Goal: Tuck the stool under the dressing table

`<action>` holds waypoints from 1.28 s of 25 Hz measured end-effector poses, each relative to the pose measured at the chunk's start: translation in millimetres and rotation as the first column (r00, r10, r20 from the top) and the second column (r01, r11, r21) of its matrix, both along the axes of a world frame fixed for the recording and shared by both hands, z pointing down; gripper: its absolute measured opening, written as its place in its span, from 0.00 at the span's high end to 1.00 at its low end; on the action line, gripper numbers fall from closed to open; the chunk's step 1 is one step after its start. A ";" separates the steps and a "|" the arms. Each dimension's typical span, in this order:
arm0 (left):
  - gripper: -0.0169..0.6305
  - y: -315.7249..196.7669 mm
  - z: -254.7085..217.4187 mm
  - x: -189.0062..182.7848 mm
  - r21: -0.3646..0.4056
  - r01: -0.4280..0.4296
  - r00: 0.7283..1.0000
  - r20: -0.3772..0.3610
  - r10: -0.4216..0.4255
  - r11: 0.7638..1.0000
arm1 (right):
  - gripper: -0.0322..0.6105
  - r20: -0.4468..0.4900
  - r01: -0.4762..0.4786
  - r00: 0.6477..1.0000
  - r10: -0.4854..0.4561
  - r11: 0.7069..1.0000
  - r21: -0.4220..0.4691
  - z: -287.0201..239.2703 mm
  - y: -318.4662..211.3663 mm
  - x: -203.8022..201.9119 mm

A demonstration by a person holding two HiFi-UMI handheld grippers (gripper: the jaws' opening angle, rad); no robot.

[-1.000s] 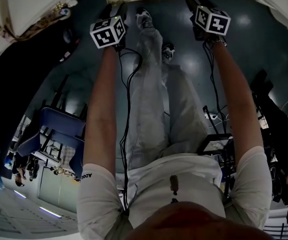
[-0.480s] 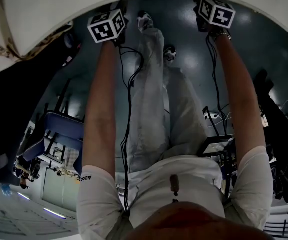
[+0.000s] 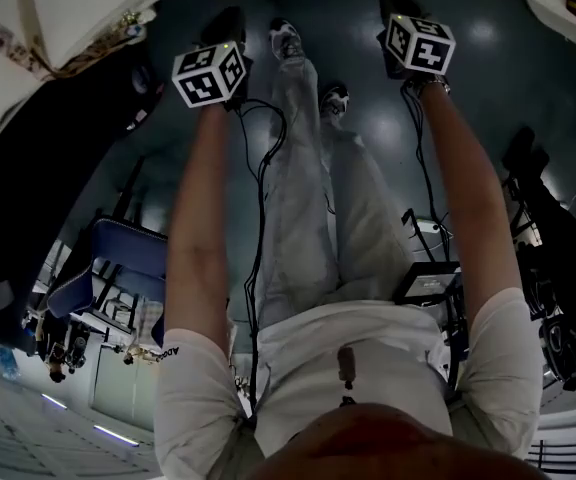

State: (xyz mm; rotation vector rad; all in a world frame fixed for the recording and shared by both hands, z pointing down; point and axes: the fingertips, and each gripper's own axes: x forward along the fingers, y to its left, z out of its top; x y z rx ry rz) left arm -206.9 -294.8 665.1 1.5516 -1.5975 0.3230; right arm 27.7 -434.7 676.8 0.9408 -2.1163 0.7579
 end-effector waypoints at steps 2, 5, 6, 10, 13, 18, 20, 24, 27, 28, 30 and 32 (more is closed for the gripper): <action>0.96 16.9 -21.5 11.6 0.024 0.005 1.000 -0.001 -0.005 1.000 | 0.94 0.026 0.010 1.000 -0.010 1.000 0.003 -20.6 16.5 8.7; 0.96 43.2 -66.7 37.9 0.076 0.023 0.999 -0.046 -0.020 0.997 | 0.94 0.068 0.066 0.995 -0.068 0.997 0.031 -69.9 43.0 29.1; 0.96 53.0 -86.4 47.9 0.102 0.040 0.997 -0.072 -0.033 0.994 | 0.94 0.086 0.086 0.992 -0.089 0.996 0.040 -89.8 53.4 39.1; 0.96 86.1 -170.3 73.8 0.223 0.099 0.992 -0.101 -0.078 0.970 | 0.94 0.154 0.147 0.975 -0.161 0.984 0.098 -168.2 82.4 78.4; 0.96 109.4 -234.6 85.9 0.310 0.110 0.993 -0.084 -0.089 0.944 | 0.94 0.186 0.171 0.963 -0.196 0.975 0.140 -224.9 97.1 103.2; 0.96 153.4 -353.8 102.7 0.393 0.045 0.999 0.004 -0.050 0.918 | 0.94 0.257 0.122 0.951 -0.170 0.973 0.195 -335.1 127.6 144.7; 0.96 166.5 -397.9 112.0 0.422 0.015 0.999 0.026 -0.028 0.906 | 0.94 0.282 0.087 0.948 -0.150 0.971 0.223 -379.3 133.6 160.1; 0.96 192.8 -468.1 136.5 0.459 -0.018 1.000 0.022 0.008 0.888 | 0.94 0.331 0.043 0.934 -0.132 0.964 0.262 -459.6 151.4 181.3; 0.96 208.0 -516.2 143.4 0.493 -0.024 1.000 0.019 0.017 0.870 | 0.94 0.371 0.030 0.918 -0.142 0.956 0.291 -513.0 167.2 180.4; 0.96 211.7 -531.7 143.6 0.510 -0.020 1.000 0.013 0.015 0.860 | 0.94 0.385 0.027 0.911 -0.146 0.954 0.299 -528.4 172.4 177.7; 0.96 221.2 -559.1 143.7 0.541 -0.019 1.000 0.015 0.012 0.841 | 0.94 0.404 0.027 0.900 -0.161 0.948 0.317 -555.4 185.8 170.0; 0.96 234.7 -581.2 141.1 0.567 -0.030 0.999 0.031 0.015 0.823 | 0.94 0.421 0.032 0.889 -0.180 0.942 0.334 -577.8 204.1 157.5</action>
